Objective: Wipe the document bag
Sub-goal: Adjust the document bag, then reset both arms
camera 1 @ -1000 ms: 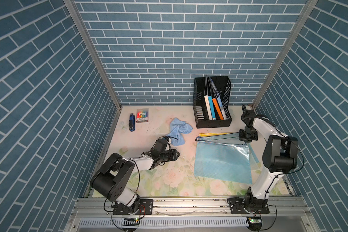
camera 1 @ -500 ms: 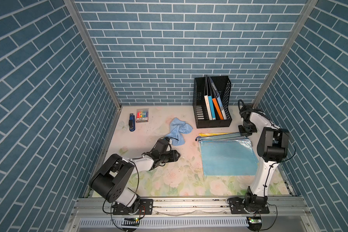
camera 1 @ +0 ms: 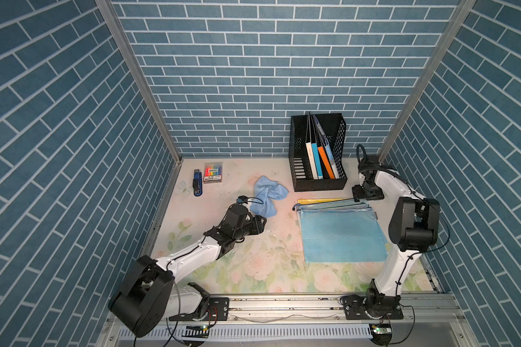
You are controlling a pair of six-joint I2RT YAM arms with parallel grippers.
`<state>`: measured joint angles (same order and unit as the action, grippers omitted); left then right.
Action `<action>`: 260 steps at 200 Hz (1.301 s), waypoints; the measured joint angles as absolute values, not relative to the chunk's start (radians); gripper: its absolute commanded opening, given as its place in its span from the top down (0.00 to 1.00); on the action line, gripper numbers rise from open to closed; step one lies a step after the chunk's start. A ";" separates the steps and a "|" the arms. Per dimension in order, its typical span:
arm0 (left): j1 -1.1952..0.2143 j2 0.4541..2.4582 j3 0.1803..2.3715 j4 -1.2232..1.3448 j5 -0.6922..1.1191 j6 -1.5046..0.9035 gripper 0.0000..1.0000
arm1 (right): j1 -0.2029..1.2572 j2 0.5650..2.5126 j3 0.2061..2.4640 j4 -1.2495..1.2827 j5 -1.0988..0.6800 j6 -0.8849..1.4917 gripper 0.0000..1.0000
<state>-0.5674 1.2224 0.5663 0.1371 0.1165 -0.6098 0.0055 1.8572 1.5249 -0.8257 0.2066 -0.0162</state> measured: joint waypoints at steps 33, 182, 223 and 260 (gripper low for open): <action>-0.478 1.049 0.572 0.071 -0.019 -0.536 0.12 | 0.006 1.499 1.226 -0.564 0.210 0.028 0.01; -0.035 1.317 0.093 1.110 -0.355 -0.135 0.00 | -0.012 1.514 0.329 0.807 0.156 0.071 0.01; -0.037 1.514 0.099 1.337 -0.282 -0.094 0.00 | -0.015 1.530 0.365 0.833 0.073 0.054 0.01; -0.046 1.514 0.161 1.370 -0.269 -0.077 0.00 | -0.017 1.530 0.375 0.842 0.047 0.052 0.01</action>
<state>-0.0463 1.5139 0.1612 1.3697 -0.2687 -0.0772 -0.0174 1.5299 0.3752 0.8421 0.0475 0.0521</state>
